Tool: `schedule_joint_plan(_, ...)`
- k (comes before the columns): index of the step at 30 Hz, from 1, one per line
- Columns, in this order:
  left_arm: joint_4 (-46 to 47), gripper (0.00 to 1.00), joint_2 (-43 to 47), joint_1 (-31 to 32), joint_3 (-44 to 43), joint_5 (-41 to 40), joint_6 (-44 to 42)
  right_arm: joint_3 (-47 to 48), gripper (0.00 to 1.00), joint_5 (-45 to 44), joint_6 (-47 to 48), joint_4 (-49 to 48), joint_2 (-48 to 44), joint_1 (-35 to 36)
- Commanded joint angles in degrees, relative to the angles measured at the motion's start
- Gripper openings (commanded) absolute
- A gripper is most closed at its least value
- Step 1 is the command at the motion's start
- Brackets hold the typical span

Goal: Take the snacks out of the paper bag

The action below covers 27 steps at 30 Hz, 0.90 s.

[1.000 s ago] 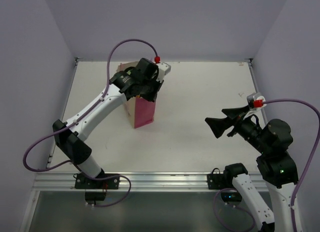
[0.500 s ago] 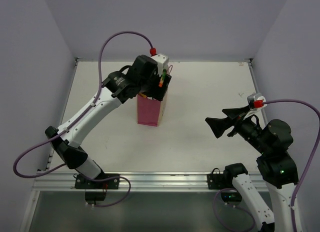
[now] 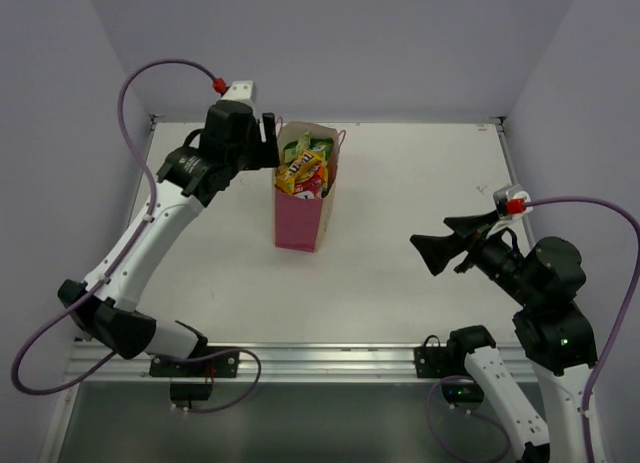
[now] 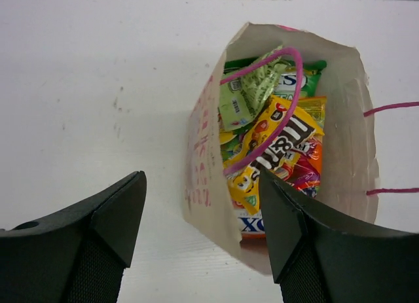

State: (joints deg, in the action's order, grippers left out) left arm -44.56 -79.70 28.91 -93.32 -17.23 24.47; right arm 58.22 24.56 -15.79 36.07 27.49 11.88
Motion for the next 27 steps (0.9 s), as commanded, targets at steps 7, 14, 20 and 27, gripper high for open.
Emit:
schedule_joint_plan(7,10.5,0.65,-8.1,-0.3,2.2,3.0,-1.0,3.4,0.99,0.4,0.9,0.0,2.8,0.2)
schedule_joint_plan(14,13.6,0.14,-10.9,-1.3,1.9,-0.5,-3.4,5.9,0.99,5.5,0.2,-2.8,7.0,0.2)
schedule_joint_plan(20,14.6,0.0,-12.1,-3.3,-3.9,-1.1,-10.7,10.4,0.99,0.6,-1.2,-10.9,16.4,6.8)
schedule_joint_plan(27,16.2,0.0,-12.9,-5.7,-13.5,0.4,-29.5,26.2,0.95,-6.6,12.6,-10.8,36.7,24.1)
